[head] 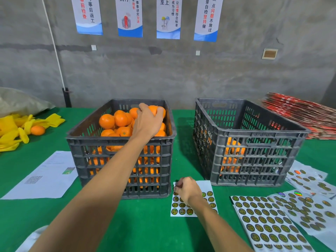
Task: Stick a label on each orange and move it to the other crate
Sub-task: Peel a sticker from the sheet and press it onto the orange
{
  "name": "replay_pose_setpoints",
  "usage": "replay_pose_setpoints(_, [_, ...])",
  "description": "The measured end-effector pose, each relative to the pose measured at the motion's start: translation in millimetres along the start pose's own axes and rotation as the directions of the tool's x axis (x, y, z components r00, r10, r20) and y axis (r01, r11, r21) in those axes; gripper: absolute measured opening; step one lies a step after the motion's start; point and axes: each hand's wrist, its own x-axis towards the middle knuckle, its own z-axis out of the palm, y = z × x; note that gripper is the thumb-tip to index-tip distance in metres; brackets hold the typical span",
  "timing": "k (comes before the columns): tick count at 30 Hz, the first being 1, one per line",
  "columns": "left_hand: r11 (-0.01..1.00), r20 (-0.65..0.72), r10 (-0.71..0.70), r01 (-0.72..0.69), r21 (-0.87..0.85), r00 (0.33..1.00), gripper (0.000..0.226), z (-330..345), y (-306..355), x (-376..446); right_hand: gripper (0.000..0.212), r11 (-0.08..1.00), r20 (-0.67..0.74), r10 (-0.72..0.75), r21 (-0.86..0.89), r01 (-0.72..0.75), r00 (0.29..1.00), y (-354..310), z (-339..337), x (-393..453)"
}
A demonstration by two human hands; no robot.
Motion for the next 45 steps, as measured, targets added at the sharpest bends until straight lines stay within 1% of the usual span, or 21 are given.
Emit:
replay_pose_setpoints(5, [1.0, -0.001, -0.015, 0.015, -0.008, 1.0, 0.064, -2, 1, 0, 0.016, 0.999, 0.036, 0.001, -0.038, 0.0, 0.999, -3, -2, 1])
replay_pose_setpoints(7, [1.0, -0.003, -0.015, 0.015, -0.003, 1.0, 0.064, -2, 1, 0, 0.017, 0.998, 0.026, -0.004, -0.067, 0.006, 1.0, -1, -1, 2])
replay_pose_setpoints(11, [1.0, -0.013, -0.004, 0.004, -0.006, 1.0, 0.063, -1, -1, 0, 0.027, 0.986, -0.009, 0.026, -0.165, -0.027, 1.0, -4, 0, 2])
replay_pose_setpoints(14, [1.0, -0.014, -0.006, 0.006, 0.004, 1.0, 0.063, 0, 0, 0, 0.022, 0.965, -0.031, 0.026, -0.26, -0.033, 0.999, -9, 4, -2])
replay_pose_setpoints(17, [1.0, -0.024, 0.0, 0.0, 0.001, 1.0, 0.062, -1, -1, 0, 0.019, 0.96, -0.057, 0.031, -0.275, -0.045, 0.998, -11, 7, -4])
replay_pose_setpoints(20, [1.0, -0.029, -0.002, 0.002, 0.004, 1.0, 0.063, -1, -1, -1, 0.019, 0.97, -0.039, 0.026, -0.242, -0.035, 0.999, -9, 4, -3])
replay_pose_setpoints(24, [1.0, -0.027, -0.008, 0.008, 0.001, 1.0, 0.063, -1, -1, 0, 0.017, 0.987, 0.019, 0.026, -0.16, -0.023, 0.999, -5, 1, -2])
replay_pose_setpoints(27, [1.0, -0.026, -0.011, 0.01, -0.011, 1.0, 0.061, -1, -1, 0, 0.015, 0.993, 0.035, 0.034, -0.118, -0.03, 0.999, -4, 0, -1])
replay_pose_setpoints(32, [0.999, -0.022, -0.017, 0.016, -0.031, 1.0, 0.064, -3, -1, 0, 0.013, 0.999, 0.059, 0.034, -0.037, -0.031, 0.998, -3, -3, -1])
replay_pose_setpoints(35, [0.999, -0.027, -0.015, 0.014, -0.034, 1.0, 0.064, -2, -1, 1, 0.005, 1.0, 0.074, 0.024, 0.004, -0.025, 0.997, 0, -6, 0])
replay_pose_setpoints(37, [0.999, -0.029, -0.015, 0.014, -0.034, 0.999, 0.064, -2, -1, 1, 0.013, 0.998, 0.074, 0.027, 0.056, -0.032, 0.997, 3, -7, 1])
replay_pose_setpoints(39, [0.999, -0.029, -0.017, 0.016, -0.033, 0.999, 0.064, -2, -2, 1, 0.009, 0.995, 0.092, 0.017, 0.1, -0.026, 0.996, 6, -8, 2])
replay_pose_setpoints(40, [0.999, -0.028, -0.019, 0.018, -0.035, 0.999, 0.064, -2, -2, 1, 0.014, 0.994, 0.111, 0.006, 0.112, -0.019, 0.994, 8, -8, 1])
replay_pose_setpoints(42, [0.999, -0.032, -0.018, 0.017, -0.04, 0.999, 0.064, -1, -2, 2, 0.035, 0.994, 0.152, -0.032, 0.111, 0.015, 0.988, 11, -9, 2])
replay_pose_setpoints(43, [0.999, -0.033, -0.018, 0.017, -0.039, 0.999, 0.064, -1, -2, 2, 0.041, 0.994, 0.163, -0.057, 0.102, 0.041, 0.985, 12, -10, 2])
replay_pose_setpoints(45, [0.999, -0.03, -0.019, 0.018, -0.036, 0.999, 0.065, -1, -2, 2, 0.041, 0.992, 0.174, -0.107, 0.086, 0.093, 0.979, 13, -13, 2])
